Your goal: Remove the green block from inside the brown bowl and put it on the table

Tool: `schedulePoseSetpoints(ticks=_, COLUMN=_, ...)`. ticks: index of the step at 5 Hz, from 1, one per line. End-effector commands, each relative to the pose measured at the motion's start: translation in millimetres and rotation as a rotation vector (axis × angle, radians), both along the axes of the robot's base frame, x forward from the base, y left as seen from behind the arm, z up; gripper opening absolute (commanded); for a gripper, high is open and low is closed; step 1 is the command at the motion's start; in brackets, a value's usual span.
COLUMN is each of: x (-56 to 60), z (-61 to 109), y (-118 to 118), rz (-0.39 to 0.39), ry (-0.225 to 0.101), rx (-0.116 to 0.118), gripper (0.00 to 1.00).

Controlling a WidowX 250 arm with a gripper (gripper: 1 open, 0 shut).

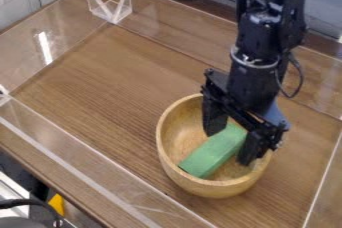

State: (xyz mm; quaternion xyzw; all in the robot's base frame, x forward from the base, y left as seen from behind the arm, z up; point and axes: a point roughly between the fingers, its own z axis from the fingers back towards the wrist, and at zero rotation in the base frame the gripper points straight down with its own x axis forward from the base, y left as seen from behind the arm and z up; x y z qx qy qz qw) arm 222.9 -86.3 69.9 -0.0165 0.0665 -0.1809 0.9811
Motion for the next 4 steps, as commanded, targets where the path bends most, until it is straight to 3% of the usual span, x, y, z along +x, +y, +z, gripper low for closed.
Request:
schedulePoseSetpoints(ticks=1, x=0.9, z=8.2, y=6.1, rz=-0.019, ry=-0.053, rx=-0.023, gripper=1.0)
schedulePoseSetpoints(ticks=4, x=-0.4, z=30.7, y=17.5, rz=-0.101, ry=-0.072, rx=-0.051, gripper=1.0)
